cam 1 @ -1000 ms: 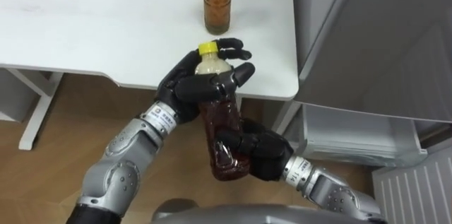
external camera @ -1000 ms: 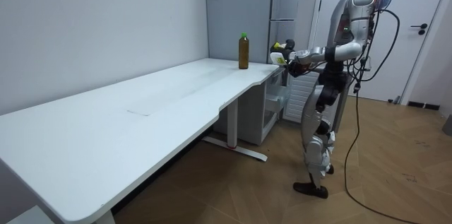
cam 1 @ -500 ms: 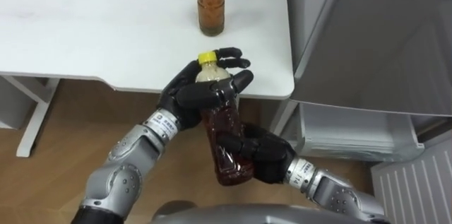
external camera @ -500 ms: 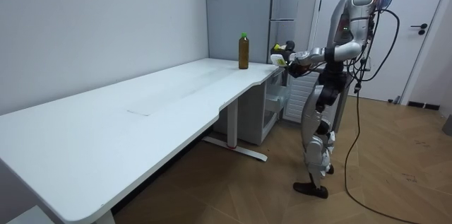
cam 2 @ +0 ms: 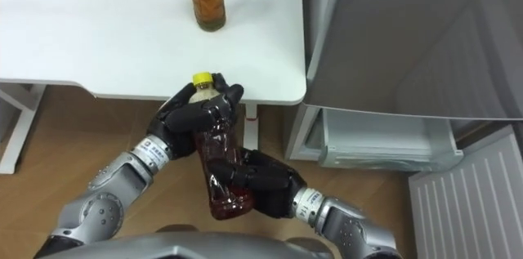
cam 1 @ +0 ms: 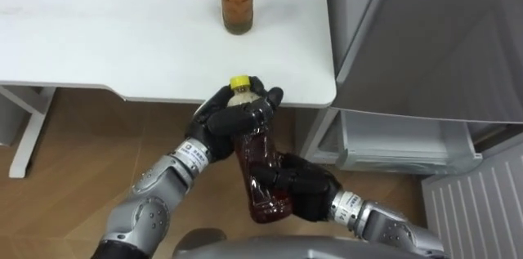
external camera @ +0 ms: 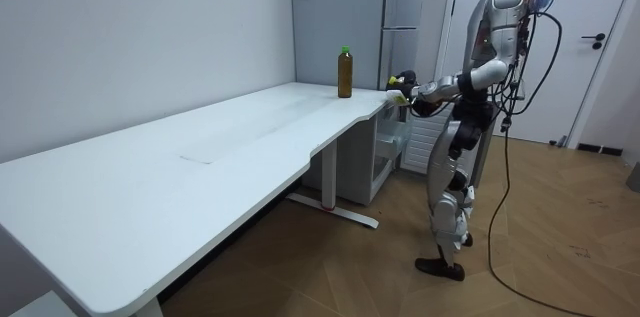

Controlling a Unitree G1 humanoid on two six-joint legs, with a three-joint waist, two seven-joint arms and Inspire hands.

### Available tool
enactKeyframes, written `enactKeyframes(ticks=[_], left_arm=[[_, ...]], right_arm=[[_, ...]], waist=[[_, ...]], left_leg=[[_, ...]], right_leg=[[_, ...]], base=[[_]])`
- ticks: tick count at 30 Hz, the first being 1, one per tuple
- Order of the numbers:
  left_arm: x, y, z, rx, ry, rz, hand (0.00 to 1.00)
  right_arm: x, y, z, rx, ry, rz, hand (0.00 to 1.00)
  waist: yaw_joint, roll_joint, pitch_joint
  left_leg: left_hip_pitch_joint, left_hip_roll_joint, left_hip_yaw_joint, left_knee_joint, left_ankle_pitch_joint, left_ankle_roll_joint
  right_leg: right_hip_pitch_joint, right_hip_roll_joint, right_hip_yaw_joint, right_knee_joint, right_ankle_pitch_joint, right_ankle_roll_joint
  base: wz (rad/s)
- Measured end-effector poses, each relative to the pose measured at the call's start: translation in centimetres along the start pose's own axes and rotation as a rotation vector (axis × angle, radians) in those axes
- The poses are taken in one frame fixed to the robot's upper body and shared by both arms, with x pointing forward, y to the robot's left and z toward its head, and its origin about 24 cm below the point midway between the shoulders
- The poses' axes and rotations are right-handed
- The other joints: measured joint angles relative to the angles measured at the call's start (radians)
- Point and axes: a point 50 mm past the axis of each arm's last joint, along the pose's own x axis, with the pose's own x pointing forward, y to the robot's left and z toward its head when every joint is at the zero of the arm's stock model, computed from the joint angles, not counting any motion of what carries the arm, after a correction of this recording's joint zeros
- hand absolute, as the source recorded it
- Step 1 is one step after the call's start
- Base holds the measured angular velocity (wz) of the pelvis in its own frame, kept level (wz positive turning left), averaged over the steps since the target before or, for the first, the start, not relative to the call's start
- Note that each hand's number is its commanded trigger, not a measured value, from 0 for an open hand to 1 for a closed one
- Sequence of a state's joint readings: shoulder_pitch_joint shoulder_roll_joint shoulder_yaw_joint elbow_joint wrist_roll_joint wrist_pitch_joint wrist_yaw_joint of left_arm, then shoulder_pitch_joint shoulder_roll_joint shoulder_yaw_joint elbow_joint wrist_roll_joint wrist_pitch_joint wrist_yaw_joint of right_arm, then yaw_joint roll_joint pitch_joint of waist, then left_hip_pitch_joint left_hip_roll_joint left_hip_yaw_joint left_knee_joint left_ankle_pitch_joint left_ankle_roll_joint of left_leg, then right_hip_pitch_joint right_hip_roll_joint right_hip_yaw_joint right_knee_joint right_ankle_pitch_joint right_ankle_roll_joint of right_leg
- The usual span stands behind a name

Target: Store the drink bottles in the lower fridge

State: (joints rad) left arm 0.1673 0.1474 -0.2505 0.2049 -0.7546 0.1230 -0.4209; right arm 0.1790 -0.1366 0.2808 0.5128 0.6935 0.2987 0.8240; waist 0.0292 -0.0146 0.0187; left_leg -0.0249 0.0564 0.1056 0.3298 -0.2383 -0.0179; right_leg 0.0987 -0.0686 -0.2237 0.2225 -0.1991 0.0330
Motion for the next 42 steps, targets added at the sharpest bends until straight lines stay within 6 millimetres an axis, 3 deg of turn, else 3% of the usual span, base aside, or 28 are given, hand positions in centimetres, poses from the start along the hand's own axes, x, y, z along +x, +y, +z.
enactKeyframes(ticks=[9, 10, 11, 19, 25, 36, 42], left_arm=[[0.0, 0.1, -0.1, 0.005, 0.008, 0.004, 1.00], [0.0, 0.1, -0.1, 0.005, 0.008, 0.004, 0.57], [0.0, 0.1, -0.2, 0.005, 0.010, 0.004, 0.00], [-0.1, 0.2, -0.6, 0.000, 0.034, 0.004, 0.00], [-0.3, 0.3, -0.9, 0.000, 0.077, 0.009, 0.00], [-0.3, 0.3, -0.8, -0.002, 0.078, 0.001, 0.00], [-0.4, -0.1, 1.0, 0.054, 0.037, -0.023, 0.00]], right_arm=[[-0.2, 0.0, 0.1, -0.012, 0.011, -0.010, 1.00], [-0.2, 0.0, 0.1, -0.012, 0.012, -0.011, 1.00], [-0.2, -0.1, 0.1, -0.012, 0.014, -0.013, 1.00], [-0.4, -0.3, 0.0, -0.022, 0.035, -0.038, 1.00], [-1.1, -0.8, 0.2, -0.059, 0.052, -0.073, 1.00], [-1.5, -1.2, 0.4, -0.089, 0.069, -0.112, 1.00], [-1.8, -1.4, 1.1, -0.146, 0.041, -0.126, 1.00]], waist=[[0.004, 0.007, -0.0069], [0.004, 0.007, -0.0070], [0.004, 0.008, -0.0070], [0.005, 0.007, -0.0063], [0.006, -0.001, -0.0015], [0.007, -0.002, -0.0030], [0.004, 0.003, -0.0041]], left_leg=[[-0.004, -0.001, 0.001, -0.001, 0.000, 0.000], [-0.005, -0.001, 0.001, -0.001, 0.001, 0.000], [-0.005, -0.001, 0.002, -0.001, 0.001, 0.000], [0.000, -0.001, 0.002, -0.004, 0.000, 0.000], [-0.007, -0.001, 0.001, -0.001, 0.000, 0.000], [-0.008, 0.000, 0.002, 0.009, 0.000, 0.000], [-0.016, 0.002, -0.003, 0.011, 0.000, 0.000]], right_leg=[[-0.010, -0.001, 0.002, -0.002, -0.002, 0.002], [-0.011, -0.001, 0.002, -0.002, -0.002, 0.002], [-0.011, -0.001, 0.002, -0.001, -0.002, 0.002], [-0.009, -0.001, 0.001, 0.001, -0.002, 0.002], [-0.012, -0.001, -0.001, 0.001, -0.002, 0.002], [-0.014, 0.000, 0.002, 0.001, -0.002, 0.002], [-0.020, 0.001, 0.001, 0.015, -0.001, 0.001]], base=[[0.00], [0.00], [0.00], [0.00], [0.00], [0.00], [0.00]])
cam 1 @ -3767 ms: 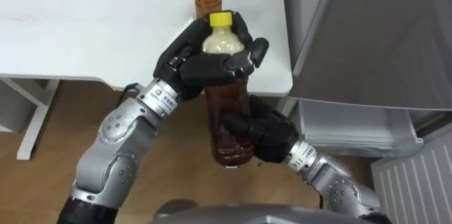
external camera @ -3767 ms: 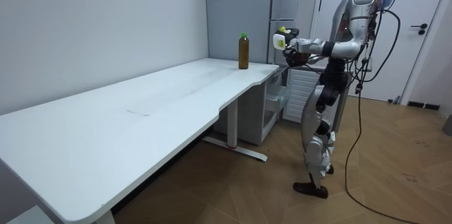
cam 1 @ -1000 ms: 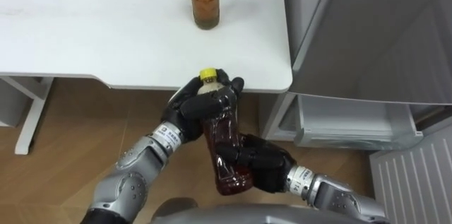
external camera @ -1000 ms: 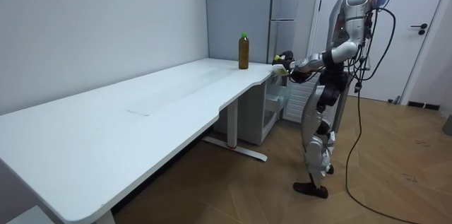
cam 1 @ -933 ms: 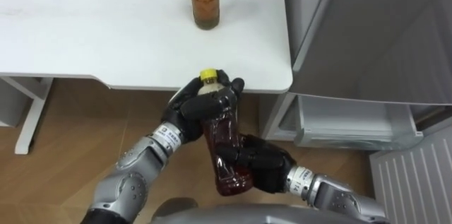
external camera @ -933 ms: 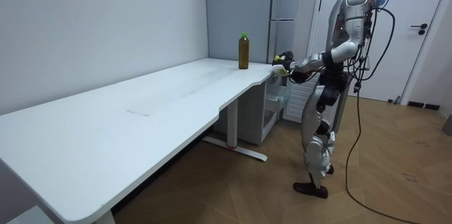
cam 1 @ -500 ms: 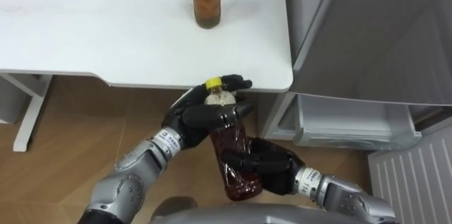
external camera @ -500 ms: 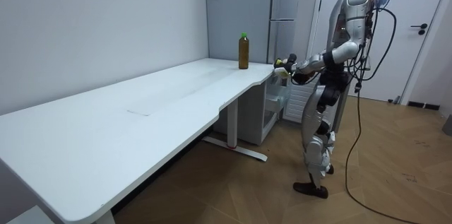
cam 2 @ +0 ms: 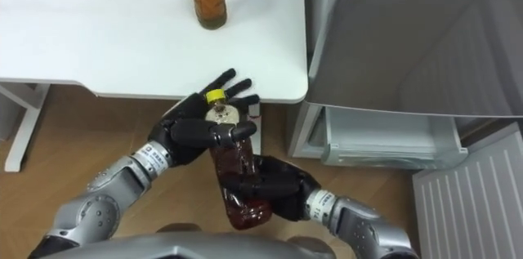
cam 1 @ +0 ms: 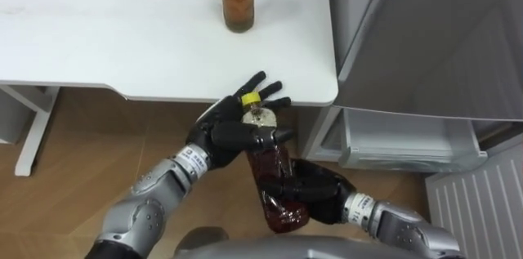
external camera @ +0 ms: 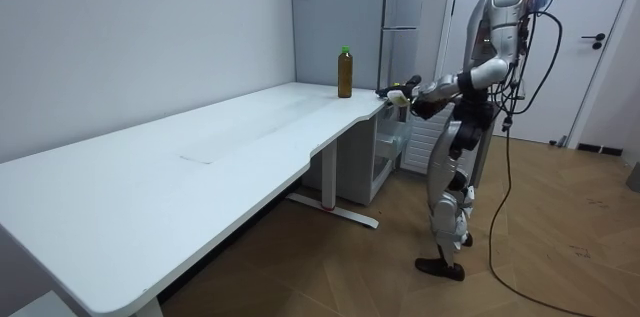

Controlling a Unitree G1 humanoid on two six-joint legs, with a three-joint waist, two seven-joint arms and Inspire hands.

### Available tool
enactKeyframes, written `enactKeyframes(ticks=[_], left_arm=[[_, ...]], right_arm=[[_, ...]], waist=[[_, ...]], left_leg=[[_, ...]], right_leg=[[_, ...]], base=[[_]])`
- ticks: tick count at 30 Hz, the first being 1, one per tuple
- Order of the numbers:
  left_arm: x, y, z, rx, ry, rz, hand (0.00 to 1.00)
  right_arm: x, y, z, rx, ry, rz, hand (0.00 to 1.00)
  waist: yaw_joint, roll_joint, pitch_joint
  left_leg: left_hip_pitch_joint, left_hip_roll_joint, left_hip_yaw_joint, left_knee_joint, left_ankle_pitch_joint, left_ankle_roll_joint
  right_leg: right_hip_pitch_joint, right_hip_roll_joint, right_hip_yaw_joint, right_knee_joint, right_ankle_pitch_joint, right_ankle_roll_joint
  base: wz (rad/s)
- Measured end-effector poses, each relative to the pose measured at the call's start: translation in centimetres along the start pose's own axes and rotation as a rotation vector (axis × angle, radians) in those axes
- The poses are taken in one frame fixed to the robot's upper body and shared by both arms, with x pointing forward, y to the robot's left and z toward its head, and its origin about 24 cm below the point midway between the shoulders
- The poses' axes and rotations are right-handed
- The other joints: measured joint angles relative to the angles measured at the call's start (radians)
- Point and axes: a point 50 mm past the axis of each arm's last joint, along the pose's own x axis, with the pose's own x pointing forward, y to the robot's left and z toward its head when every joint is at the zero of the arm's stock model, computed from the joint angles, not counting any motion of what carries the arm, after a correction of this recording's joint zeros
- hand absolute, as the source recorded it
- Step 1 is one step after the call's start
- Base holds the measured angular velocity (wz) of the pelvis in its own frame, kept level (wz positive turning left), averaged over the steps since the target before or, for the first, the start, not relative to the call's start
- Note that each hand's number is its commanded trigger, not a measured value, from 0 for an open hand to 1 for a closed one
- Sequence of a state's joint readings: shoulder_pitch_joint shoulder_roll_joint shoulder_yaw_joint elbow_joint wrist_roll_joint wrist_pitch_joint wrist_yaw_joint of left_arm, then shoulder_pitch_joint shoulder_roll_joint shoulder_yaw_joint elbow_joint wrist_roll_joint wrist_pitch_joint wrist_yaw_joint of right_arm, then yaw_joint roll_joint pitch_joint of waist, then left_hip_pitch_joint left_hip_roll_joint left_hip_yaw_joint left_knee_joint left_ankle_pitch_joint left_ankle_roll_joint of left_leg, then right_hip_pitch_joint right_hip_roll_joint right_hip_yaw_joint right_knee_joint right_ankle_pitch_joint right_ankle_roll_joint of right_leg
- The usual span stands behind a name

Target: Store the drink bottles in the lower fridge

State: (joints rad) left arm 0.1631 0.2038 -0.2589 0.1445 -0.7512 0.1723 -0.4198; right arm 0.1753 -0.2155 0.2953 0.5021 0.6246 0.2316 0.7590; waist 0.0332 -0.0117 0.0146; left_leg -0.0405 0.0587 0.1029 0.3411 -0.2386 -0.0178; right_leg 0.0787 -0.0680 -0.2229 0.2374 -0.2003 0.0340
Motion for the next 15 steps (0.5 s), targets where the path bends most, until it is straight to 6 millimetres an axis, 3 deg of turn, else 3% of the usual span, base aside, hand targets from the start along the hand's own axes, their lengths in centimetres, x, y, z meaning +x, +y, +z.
enactKeyframes(ticks=[4, 10, 13, 15], left_arm=[[-0.4, 0.2, 0.7, 0.034, 0.012, 0.005, 0.00], [-1.8, 0.0, 3.2, 0.226, 0.061, 0.009, 0.00], [-3.0, -1.5, 7.8, 0.323, -0.164, -0.002, 0.00], [-5.2, -3.5, 13.3, 0.366, -0.549, -0.021, 0.00]], right_arm=[[-0.4, -0.3, -0.3, -0.010, 0.012, -0.019, 1.00], [-2.0, -1.1, -1.0, -0.022, 0.034, -0.045, 1.00], [-3.2, -1.7, -1.3, -0.042, 0.045, -0.076, 1.00], [-3.8, -1.8, -2.1, -0.041, 0.064, -0.102, 1.00]], waist=[[0.000, 0.000, -0.0001], [0.004, 0.005, 0.0022], [0.018, 0.011, 0.0056], [0.037, 0.015, 0.0041]], left_leg=[[-0.004, 0.002, 0.002, 0.002, 0.000, 0.000], [-0.012, 0.005, 0.001, 0.009, 0.000, 0.000], [-0.017, 0.004, -0.006, 0.015, -0.001, 0.001], [0.003, 0.001, -0.004, 0.002, -0.001, 0.001]], right_leg=[[-0.003, 0.001, 0.001, 0.001, 0.001, -0.001], [-0.011, 0.002, 0.001, 0.002, 0.002, -0.003], [-0.012, 0.001, -0.001, 0.003, 0.002, -0.003], [0.004, -0.001, -0.001, -0.001, 0.001, -0.002]], base=[[-0.01], [0.01], [0.05], [-0.06]])
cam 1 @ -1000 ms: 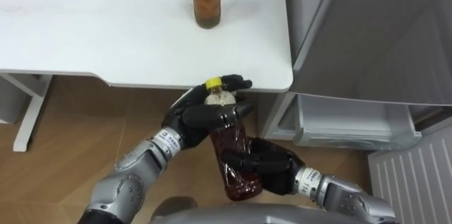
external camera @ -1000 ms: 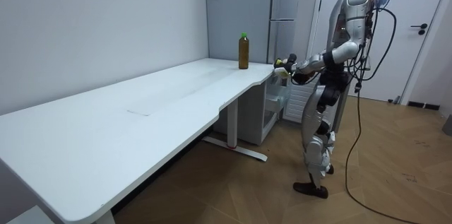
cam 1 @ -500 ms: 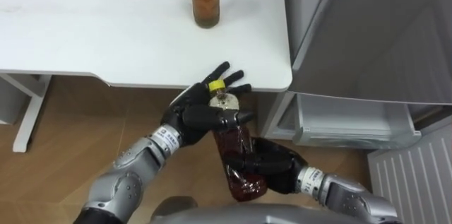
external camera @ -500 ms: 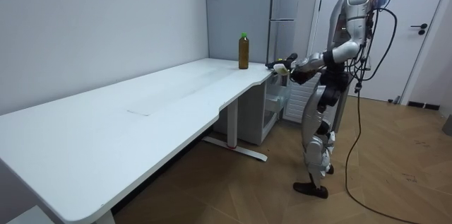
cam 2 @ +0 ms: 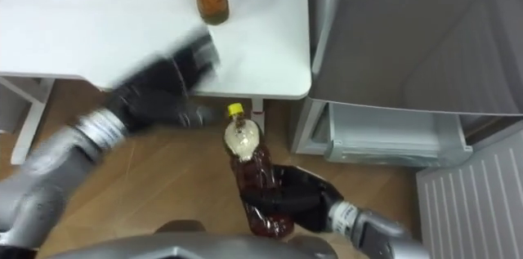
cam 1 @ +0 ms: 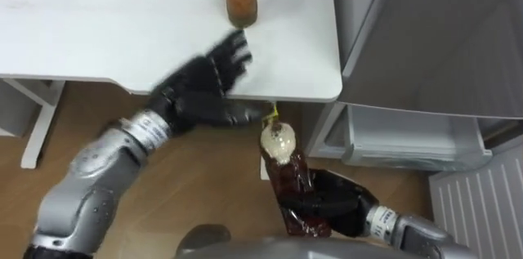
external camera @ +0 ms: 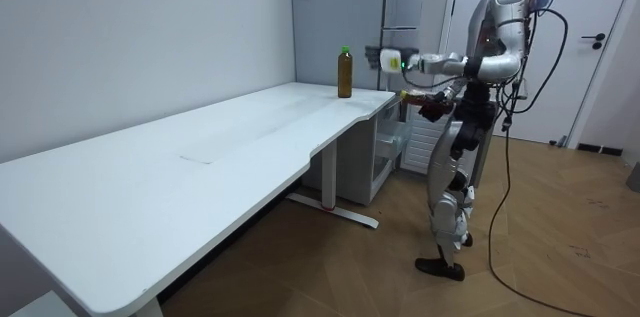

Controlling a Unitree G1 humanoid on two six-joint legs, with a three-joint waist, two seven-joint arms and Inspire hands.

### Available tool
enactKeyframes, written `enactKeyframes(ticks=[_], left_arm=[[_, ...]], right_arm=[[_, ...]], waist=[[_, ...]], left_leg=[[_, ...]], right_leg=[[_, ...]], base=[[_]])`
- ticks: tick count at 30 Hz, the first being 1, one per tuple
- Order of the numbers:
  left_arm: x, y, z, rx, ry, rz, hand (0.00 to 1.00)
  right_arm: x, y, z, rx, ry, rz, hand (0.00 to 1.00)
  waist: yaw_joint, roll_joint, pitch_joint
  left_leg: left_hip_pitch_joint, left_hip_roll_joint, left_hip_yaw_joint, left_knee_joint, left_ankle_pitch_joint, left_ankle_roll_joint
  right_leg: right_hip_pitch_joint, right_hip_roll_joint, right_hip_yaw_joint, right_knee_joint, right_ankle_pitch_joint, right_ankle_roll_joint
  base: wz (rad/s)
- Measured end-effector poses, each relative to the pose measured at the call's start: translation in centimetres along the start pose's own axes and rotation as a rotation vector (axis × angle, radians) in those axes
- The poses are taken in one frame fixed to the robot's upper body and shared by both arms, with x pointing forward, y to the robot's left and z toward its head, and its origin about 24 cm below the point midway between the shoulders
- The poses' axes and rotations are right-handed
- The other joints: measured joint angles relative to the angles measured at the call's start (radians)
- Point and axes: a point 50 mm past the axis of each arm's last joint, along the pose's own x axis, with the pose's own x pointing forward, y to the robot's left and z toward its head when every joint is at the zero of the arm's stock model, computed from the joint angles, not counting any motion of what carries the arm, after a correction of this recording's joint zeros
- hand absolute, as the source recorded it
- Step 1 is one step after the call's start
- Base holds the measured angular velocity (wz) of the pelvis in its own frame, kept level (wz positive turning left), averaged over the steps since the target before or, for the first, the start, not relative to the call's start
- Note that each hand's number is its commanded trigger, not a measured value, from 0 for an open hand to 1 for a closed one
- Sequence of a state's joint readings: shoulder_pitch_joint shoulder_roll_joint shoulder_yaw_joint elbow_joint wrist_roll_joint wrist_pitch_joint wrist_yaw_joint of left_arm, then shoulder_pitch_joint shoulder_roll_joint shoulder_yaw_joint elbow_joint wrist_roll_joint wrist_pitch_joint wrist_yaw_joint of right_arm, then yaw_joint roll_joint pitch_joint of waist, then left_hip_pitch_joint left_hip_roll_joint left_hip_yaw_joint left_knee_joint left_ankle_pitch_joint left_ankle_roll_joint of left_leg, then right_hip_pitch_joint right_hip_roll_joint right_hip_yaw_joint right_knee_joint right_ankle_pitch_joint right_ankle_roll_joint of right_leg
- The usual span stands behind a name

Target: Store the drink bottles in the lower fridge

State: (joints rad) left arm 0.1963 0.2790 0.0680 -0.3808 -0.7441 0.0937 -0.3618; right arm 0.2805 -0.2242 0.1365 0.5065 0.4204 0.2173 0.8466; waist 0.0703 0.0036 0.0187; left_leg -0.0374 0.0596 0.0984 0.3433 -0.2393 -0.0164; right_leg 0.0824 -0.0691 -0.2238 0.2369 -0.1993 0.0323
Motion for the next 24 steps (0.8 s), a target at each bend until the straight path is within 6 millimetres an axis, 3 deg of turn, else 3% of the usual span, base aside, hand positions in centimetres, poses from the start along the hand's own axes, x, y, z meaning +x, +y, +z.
enactKeyframes(ticks=[3, 7, 10, 15, 18, 24], left_arm=[[-0.6, 0.2, 4.7, 0.053, -0.302, 0.045, 0.00], [-1.2, 0.8, 5.7, 0.067, -0.379, 0.134, 0.00], [-1.7, 1.4, 6.2, 0.117, -0.387, 0.207, 0.00], [-3.3, 3.1, 8.3, 0.173, -0.488, 0.390, 0.00], [-4.4, 4.0, 9.9, 0.215, -0.581, 0.527, 0.00], [-7.5, 6.2, 10.2, 0.273, -0.607, 0.864, 0.00]], right_arm=[[-0.6, -0.1, -1.0, -0.006, 0.026, -0.027, 1.00], [-0.7, -0.2, -1.0, -0.029, 0.019, -0.041, 1.00], [-1.0, -0.2, -1.2, -0.028, -0.005, -0.057, 1.00], [-2.2, -0.5, -2.0, -0.014, -0.038, -0.100, 1.00], [-2.8, -0.6, -2.6, 0.005, -0.037, -0.124, 1.00], [-3.2, -0.9, -3.1, 0.016, -0.025, -0.175, 1.00]], waist=[[0.023, 0.004, -0.0064], [0.056, 0.009, -0.0156], [0.073, -0.002, -0.0204], [0.095, 0.003, -0.0206], [0.116, 0.014, -0.0152], [0.136, 0.036, -0.0143]], left_leg=[[0.034, -0.004, 0.016, -0.018, 0.000, 0.000], [0.049, -0.005, 0.016, -0.026, 0.002, -0.002], [0.056, -0.008, 0.003, -0.037, 0.005, -0.004], [0.067, -0.013, -0.007, -0.038, 0.005, -0.004], [0.075, -0.013, -0.006, -0.042, 0.005, -0.005], [0.097, -0.017, -0.007, -0.060, 0.005, -0.005]], right_leg=[[0.017, -0.004, 0.003, -0.005, -0.009, 0.007], [0.030, -0.004, -0.001, -0.017, -0.012, 0.006], [0.045, -0.004, -0.016, -0.027, -0.011, 0.006], [0.065, -0.005, -0.024, -0.035, -0.012, 0.007], [0.064, -0.006, -0.026, -0.034, -0.012, 0.008], [0.083, -0.008, -0.026, -0.036, -0.013, 0.009]], base=[[-0.09], [0.02], [0.15], [0.05], [-0.01], [-0.01]])
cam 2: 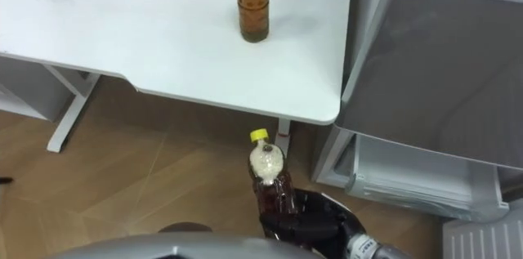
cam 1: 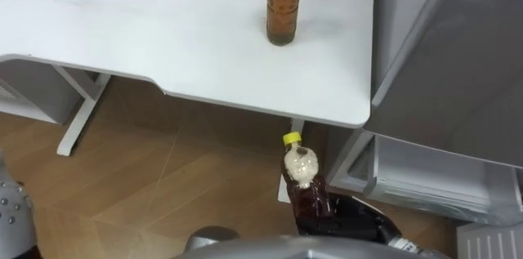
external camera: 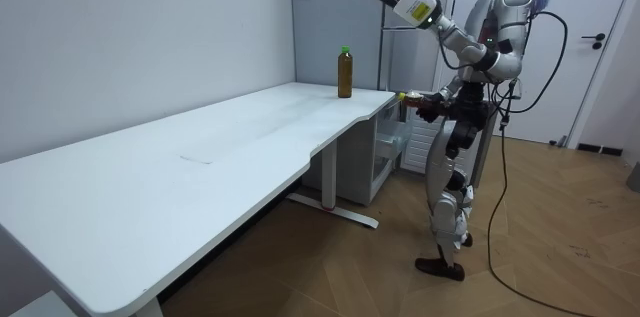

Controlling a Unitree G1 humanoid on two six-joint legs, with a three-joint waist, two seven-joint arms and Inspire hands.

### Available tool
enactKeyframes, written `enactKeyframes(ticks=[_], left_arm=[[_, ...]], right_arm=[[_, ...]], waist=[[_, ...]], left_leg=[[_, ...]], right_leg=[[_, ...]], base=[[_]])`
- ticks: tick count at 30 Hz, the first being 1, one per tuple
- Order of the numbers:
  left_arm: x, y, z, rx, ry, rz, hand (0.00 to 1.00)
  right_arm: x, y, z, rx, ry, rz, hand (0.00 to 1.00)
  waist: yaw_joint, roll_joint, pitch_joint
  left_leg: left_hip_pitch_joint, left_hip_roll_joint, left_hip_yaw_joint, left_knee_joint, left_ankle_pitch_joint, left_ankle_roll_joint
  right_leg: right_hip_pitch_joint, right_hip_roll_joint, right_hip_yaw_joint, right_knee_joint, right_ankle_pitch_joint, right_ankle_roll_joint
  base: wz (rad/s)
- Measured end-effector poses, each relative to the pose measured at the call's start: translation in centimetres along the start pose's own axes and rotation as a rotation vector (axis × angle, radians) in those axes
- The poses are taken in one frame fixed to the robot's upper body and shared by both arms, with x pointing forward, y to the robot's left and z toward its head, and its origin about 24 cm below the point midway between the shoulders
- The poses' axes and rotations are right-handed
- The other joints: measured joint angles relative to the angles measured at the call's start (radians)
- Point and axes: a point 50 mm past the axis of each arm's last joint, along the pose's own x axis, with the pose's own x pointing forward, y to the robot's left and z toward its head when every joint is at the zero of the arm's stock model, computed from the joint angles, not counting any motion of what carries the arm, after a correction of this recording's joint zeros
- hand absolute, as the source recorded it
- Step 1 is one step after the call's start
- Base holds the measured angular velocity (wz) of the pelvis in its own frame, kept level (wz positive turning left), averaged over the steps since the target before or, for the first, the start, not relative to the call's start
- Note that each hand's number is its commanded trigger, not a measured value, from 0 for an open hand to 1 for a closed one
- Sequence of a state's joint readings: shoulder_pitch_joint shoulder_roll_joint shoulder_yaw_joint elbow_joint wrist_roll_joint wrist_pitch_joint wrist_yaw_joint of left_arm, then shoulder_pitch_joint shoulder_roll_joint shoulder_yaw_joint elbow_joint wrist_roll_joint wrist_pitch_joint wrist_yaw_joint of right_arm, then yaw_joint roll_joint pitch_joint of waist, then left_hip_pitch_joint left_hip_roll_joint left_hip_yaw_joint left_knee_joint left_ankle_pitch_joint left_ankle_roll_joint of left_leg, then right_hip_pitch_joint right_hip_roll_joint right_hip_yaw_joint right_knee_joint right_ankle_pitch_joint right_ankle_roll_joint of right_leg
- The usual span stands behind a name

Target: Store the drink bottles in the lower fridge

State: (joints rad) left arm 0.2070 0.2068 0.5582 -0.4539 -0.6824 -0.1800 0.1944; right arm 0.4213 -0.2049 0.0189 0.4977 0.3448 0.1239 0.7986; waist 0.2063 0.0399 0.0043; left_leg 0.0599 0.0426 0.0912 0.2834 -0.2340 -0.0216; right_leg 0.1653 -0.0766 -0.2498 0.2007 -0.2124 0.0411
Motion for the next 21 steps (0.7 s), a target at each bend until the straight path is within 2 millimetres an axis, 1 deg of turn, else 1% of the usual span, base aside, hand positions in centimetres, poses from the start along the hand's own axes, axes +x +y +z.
enactKeyframes(ticks=[1, 2, 3, 4, 5, 6, 7, 9, 10, 12, 13, 15, 16, 18, 19, 21], left_arm=[[-0.1, 0.6, -0.2, 0.012, 0.013, 0.034, 0.00], [-0.5, 1.8, -0.8, 0.040, 0.048, 0.104, 0.00], [-1.1, 3.0, -1.5, 0.068, 0.095, 0.173, 0.00], [-1.4, 3.7, -1.9, 0.079, 0.120, 0.208, 0.00], [-2.0, 5.1, -2.9, 0.107, 0.178, 0.284, 0.00], [-2.6, 6.1, -4.0, 0.129, 0.227, 0.353, 0.00], [-2.9, 6.6, -4.5, 0.141, 0.255, 0.386, 0.00], [-4.7, 8.3, -6.8, 0.163, 0.379, 0.498, 0.00], [-5.3, 8.6, -7.4, 0.167, 0.418, 0.523, 0.00], [-8.2, 10.1, -9.5, 0.217, 0.582, 0.603, 0.00], [-9.0, 10.4, -10.1, 0.218, 0.625, 0.621, 0.00], [-12.1, 10.7, -12.4, 0.213, 0.803, 0.667, 0.00], [-13.0, 10.9, -13.0, 0.217, 0.847, 0.680, 0.00], [-17.0, 11.6, -14.7, 0.252, 1.041, 0.726, 0.00], [-17.9, 11.9, -15.0, 0.262, 1.085, 0.739, 0.00], [-21.3, 12.8, -15.5, 0.282, 1.237, 0.789, 0.00]], right_arm=[[0.0, 0.0, 0.0, 0.000, 0.001, -0.006, 1.00], [0.0, 0.0, 0.0, 0.003, 0.001, -0.017, 1.00], [0.1, 0.0, 0.1, 0.001, 0.002, -0.027, 1.00], [0.2, 0.0, 0.2, -0.008, 0.000, -0.032, 1.00], [0.3, 0.2, 0.7, -0.024, -0.012, -0.038, 1.00], [0.5, 0.3, 1.0, -0.031, -0.026, -0.040, 1.00], [0.5, 0.4, 1.1, -0.034, -0.031, -0.041, 1.00], [0.8, 0.7, 1.4, -0.026, -0.050, -0.050, 1.00], [0.9, 0.7, 1.4, -0.014, -0.056, -0.051, 1.00], [1.5, 1.2, 1.2, 0.035, -0.072, -0.055, 1.00], [1.6, 1.4, 1.1, 0.047, -0.072, -0.056, 1.00], [2.3, 1.8, 1.2, 0.058, -0.056, -0.054, 1.00], [2.5, 1.9, 1.3, 0.061, -0.053, -0.052, 1.00], [3.1, 2.3, 1.4, 0.072, -0.044, -0.045, 1.00], [3.2, 2.4, 1.3, 0.084, -0.045, -0.044, 1.00], [3.6, 2.5, 1.2, 0.128, -0.046, -0.045, 1.00]], waist=[[0.001, -0.002, -0.0015], [0.001, 0.003, -0.0021], [0.001, 0.001, -0.0068], [0.002, 0.001, -0.0065], [0.007, 0.003, -0.0065], [0.009, 0.005, -0.0089], [0.010, 0.002, -0.0089], [0.020, -0.009, -0.0090], [0.024, -0.012, -0.0096], [0.021, -0.018, -0.0091], [0.017, -0.020, -0.0091], [0.016, -0.025, -0.0082], [0.017, -0.026, -0.0077], [0.015, -0.032, -0.0074], [0.015, -0.036, -0.0068], [0.011, -0.048, -0.0011]], left_leg=[[0.003, -0.001, -0.002, -0.001, 0.001, 0.000], [0.005, -0.002, -0.004, -0.001, 0.001, 0.000], [0.009, -0.002, -0.004, -0.003, 0.001, 0.000], [0.013, -0.003, -0.003, -0.006, 0.002, 0.000], [0.019, -0.003, 0.000, -0.012, 0.004, 0.000], [0.021, -0.003, -0.001, -0.012, 0.005, -0.001], [0.021, -0.003, -0.002, -0.011, 0.005, -0.001], [0.024, -0.005, -0.009, -0.013, 0.005, -0.001], [0.025, -0.006, -0.009, -0.014, 0.005, -0.001], [0.033, -0.007, -0.010, -0.019, 0.005, -0.001], [0.035, -0.008, -0.011, -0.019, 0.004, -0.001], [0.022, -0.009, -0.014, -0.019, 0.004, -0.001], [0.021, -0.009, -0.014, -0.019, 0.005, -0.001], [0.023, -0.009, -0.012, -0.018, 0.005, -0.001], [0.023, -0.009, -0.011, -0.016, 0.005, -0.001], [0.021, -0.009, -0.008, -0.015, 0.004, -0.001]], right_leg=[[0.002, 0.000, 0.000, -0.001, 0.000, 0.000], [0.010, -0.001, -0.002, -0.008, -0.001, 0.000], [0.011, -0.001, -0.002, -0.016, -0.001, 0.000], [0.012, -0.001, -0.001, -0.015, -0.001, 0.000], [0.014, -0.002, 0.000, -0.016, -0.001, 0.000], [0.017, -0.001, -0.002, -0.016, -0.001, 0.000], [0.020, -0.001, -0.004, -0.016, -0.001, 0.000], [0.026, -0.002, -0.011, -0.021, -0.001, 0.000], [0.028, -0.002, -0.010, -0.026, -0.001, 0.000], [0.039, -0.002, -0.012, -0.031, 0.000, 0.000], [0.044, -0.002, -0.015, -0.032, 0.000, 0.000], [0.040, -0.002, -0.022, -0.031, -0.001, 0.000], [0.037, -0.002, -0.022, -0.031, -0.001, 0.000], [0.035, -0.002, -0.019, -0.031, -0.001, 0.000], [0.036, -0.002, -0.018, -0.032, -0.001, 0.000], [0.035, -0.002, -0.016, -0.032, -0.001, 0.000]], base=[[0.00], [0.00], [0.00], [-0.04], [0.00], [0.00], [0.08], [0.07], [0.00], [0.02], [0.07], [0.09], [0.00], [-0.04], [-0.03], [0.00]])
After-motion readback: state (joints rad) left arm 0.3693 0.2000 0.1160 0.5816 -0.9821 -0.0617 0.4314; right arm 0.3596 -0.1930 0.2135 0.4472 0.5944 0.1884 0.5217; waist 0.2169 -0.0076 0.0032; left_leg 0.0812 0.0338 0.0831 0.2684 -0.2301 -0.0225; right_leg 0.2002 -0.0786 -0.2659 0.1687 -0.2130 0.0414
